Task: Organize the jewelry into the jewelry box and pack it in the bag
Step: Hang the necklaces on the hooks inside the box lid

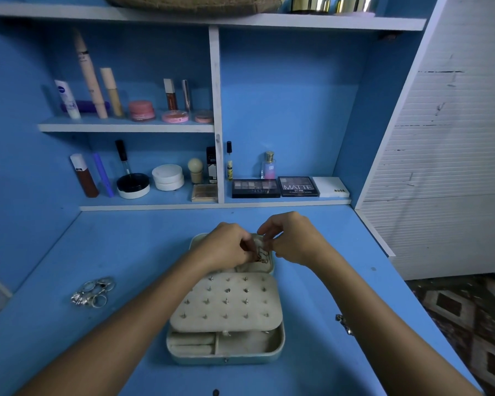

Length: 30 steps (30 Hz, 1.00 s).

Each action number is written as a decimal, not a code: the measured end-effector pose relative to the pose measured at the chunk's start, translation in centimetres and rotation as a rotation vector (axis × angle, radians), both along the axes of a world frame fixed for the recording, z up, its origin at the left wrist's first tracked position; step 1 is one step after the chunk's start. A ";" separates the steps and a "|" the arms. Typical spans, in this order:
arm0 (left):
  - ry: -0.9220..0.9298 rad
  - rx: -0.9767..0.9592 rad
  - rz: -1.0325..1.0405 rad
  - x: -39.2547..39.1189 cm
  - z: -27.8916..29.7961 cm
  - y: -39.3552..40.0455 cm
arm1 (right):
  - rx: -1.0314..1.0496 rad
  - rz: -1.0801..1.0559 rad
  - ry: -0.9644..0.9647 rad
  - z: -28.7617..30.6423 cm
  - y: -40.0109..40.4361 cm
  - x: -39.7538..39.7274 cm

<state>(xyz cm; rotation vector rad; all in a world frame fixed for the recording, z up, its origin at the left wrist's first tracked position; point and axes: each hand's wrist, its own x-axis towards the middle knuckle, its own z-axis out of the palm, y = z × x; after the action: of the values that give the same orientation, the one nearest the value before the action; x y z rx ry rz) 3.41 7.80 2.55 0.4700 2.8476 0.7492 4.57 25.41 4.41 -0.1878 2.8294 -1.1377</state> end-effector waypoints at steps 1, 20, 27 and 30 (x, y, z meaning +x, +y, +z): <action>0.005 0.008 0.003 0.0 0.0 0.0 | 0.000 0.005 0.003 -0.1 0.0 -0.1; -0.006 -0.015 -0.053 0.9 0.7 -2.0 | 0.338 0.213 0.018 -0.3 -0.7 0.3; 0.028 0.007 -0.051 1.0 0.5 -1.6 | 0.398 0.239 -0.006 0.2 -0.9 0.7; 0.010 -0.019 -0.064 0.9 0.6 -1.2 | 0.381 0.233 -0.012 0.3 -0.7 1.1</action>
<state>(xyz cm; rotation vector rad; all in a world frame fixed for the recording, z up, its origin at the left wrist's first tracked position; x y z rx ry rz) 4.31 6.56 3.12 0.5610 2.8310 0.7100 5.70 24.75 4.75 -0.4625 2.8495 -0.5410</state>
